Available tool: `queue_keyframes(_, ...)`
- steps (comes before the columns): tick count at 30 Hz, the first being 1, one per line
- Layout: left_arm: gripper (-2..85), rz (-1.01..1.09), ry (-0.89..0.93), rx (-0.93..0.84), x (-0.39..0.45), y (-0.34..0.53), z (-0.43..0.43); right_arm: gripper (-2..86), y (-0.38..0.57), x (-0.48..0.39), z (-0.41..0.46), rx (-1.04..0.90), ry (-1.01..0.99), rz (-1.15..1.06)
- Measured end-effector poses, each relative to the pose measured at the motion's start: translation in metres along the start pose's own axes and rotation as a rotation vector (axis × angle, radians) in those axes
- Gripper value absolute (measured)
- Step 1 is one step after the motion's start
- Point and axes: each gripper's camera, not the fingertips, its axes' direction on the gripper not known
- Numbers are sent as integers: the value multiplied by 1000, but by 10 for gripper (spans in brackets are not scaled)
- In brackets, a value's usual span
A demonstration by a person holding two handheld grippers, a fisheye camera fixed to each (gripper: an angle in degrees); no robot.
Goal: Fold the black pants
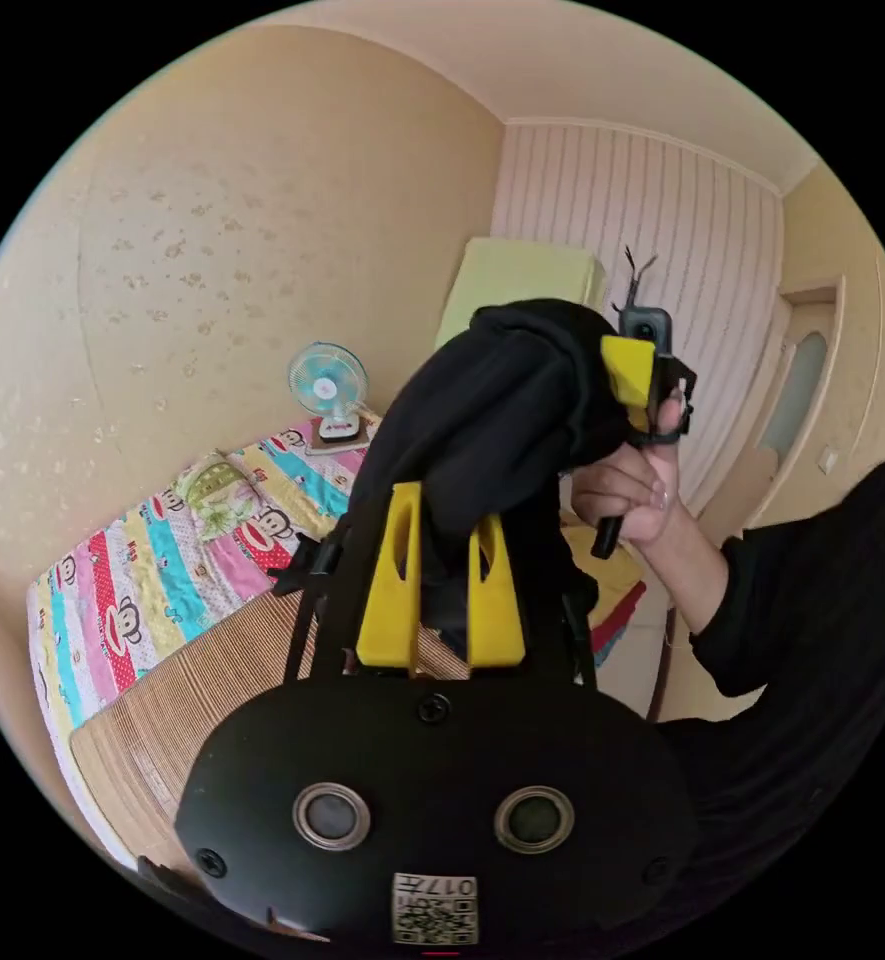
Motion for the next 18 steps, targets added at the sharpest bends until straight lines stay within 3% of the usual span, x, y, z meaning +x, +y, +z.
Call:
queue_keyframes(6, 45, -224, 194, 234, -32, -27, -97, 23, 41, -79, 20, 14, 286, -1)
queue_keyframes(10, 46, -138, 182, 316, -7, -64, -145, 47, 132, -126, 46, -34, 534, 151)
queue_keyframes(14, 46, -123, 231, 433, 9, -100, -197, 140, 218, -170, 118, -170, 633, 271)
queue_keyframes(18, 46, -74, 272, 495, 30, -140, -241, 169, 233, -197, 187, -134, 633, 279)
